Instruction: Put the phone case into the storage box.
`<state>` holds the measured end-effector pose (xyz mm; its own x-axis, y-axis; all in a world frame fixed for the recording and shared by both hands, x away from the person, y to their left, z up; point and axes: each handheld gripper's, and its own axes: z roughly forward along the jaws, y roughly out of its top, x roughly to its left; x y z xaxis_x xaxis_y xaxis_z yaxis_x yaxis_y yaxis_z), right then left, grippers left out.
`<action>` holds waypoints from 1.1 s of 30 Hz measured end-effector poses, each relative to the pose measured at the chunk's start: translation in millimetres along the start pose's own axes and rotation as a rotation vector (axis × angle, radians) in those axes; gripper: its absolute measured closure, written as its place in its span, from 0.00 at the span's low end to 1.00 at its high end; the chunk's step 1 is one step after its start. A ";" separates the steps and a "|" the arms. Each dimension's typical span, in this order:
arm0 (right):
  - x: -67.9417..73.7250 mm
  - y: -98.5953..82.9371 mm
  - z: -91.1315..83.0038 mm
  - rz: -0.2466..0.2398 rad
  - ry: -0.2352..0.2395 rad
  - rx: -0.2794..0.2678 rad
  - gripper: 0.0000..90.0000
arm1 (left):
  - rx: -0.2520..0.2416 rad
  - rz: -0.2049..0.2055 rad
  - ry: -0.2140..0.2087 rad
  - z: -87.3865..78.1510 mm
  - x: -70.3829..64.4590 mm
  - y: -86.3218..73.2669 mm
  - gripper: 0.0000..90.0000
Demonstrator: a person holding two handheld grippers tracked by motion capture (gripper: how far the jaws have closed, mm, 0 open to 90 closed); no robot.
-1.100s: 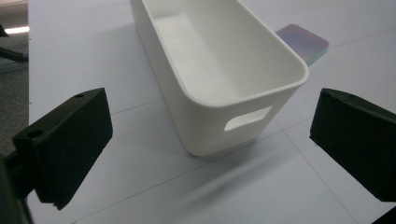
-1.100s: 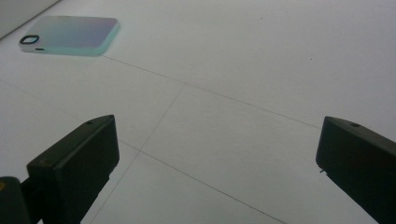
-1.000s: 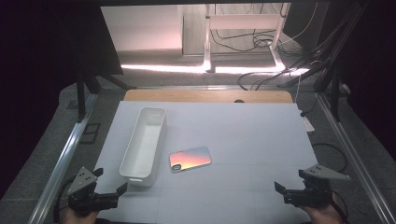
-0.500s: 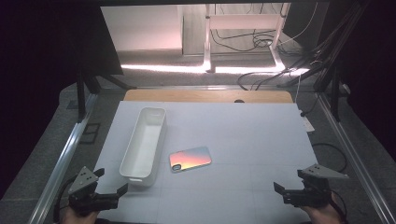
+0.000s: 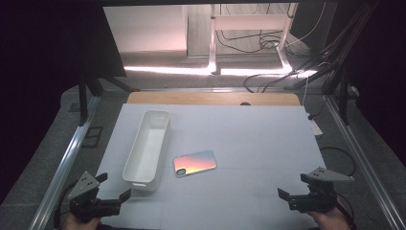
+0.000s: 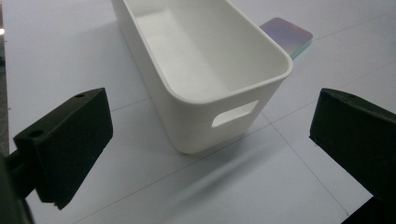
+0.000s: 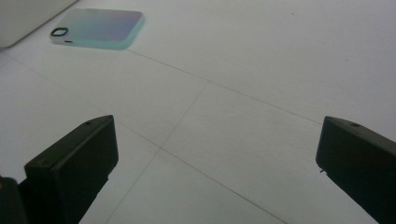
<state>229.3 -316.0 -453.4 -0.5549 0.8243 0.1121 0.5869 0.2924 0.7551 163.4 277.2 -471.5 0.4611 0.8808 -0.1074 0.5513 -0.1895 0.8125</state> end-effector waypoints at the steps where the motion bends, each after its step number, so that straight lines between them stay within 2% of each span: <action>1: 0.6 1.4 1.0 -0.009 0.002 0.001 0.00 | -0.001 -0.001 -0.001 -0.1 0.1 -0.1 0.00; 5: 1.3 4.3 3.0 -0.027 0.009 0.001 0.00 | -0.004 -0.003 -0.003 -0.3 0.4 -0.3 0.00; 14: 1.9 10.8 5.5 -0.021 0.037 -0.019 0.00 | -0.003 -0.008 -0.010 -0.2 1.0 -0.2 0.00; 24: 6.3 22.1 13.2 -0.066 0.064 0.001 0.00 | -0.004 -0.011 -0.016 -0.4 1.7 -0.4 0.00; 27: 7.1 25.0 16.0 -0.079 0.064 -0.012 0.00 | -0.004 -0.014 -0.018 -0.4 2.2 -0.5 0.00; 33: 7.4 29.5 20.1 -0.074 0.072 -0.021 0.00 | -0.004 -0.011 -0.020 -0.4 1.9 -0.4 0.01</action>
<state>254.3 -291.6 -443.3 -0.6375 0.7638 0.1013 0.5307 0.3399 0.7764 163.7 279.1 -471.8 0.4692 0.8738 -0.1279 0.5535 -0.1781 0.8136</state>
